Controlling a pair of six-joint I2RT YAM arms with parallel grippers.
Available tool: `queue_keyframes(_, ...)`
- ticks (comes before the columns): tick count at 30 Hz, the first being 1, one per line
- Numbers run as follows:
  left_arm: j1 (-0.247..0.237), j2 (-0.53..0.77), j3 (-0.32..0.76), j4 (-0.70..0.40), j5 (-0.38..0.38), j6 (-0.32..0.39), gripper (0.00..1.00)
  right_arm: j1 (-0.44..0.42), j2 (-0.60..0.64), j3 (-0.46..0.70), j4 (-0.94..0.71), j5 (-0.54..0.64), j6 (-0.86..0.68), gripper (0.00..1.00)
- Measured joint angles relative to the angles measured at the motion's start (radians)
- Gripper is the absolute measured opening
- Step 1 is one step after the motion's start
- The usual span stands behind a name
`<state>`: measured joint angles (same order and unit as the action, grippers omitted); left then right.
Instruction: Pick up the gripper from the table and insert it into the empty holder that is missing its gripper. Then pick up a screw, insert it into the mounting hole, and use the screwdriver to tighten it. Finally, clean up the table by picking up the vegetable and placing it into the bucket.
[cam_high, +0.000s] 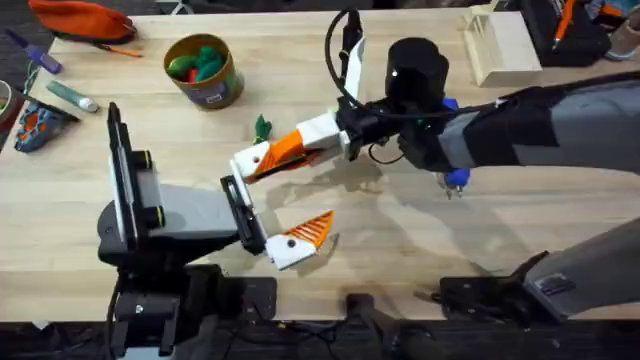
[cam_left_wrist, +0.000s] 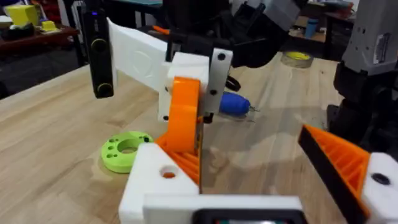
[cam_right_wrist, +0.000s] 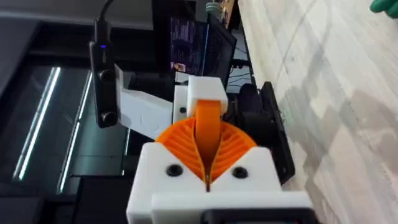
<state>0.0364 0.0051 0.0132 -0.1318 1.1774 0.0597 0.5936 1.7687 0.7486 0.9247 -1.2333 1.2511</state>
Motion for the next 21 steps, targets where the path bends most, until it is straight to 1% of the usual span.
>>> queue_keyframes(12,0.000,0.000,0.000,0.000,-0.003,0.000,0.985,0.001,0.000,0.000,0.002,0.006,0.066,0.008)
queue_keyframes(21,0.000,0.000,0.000,0.000,-0.003,-0.005,0.985,0.001,0.000,0.000,-0.007,0.007,0.080,0.008)
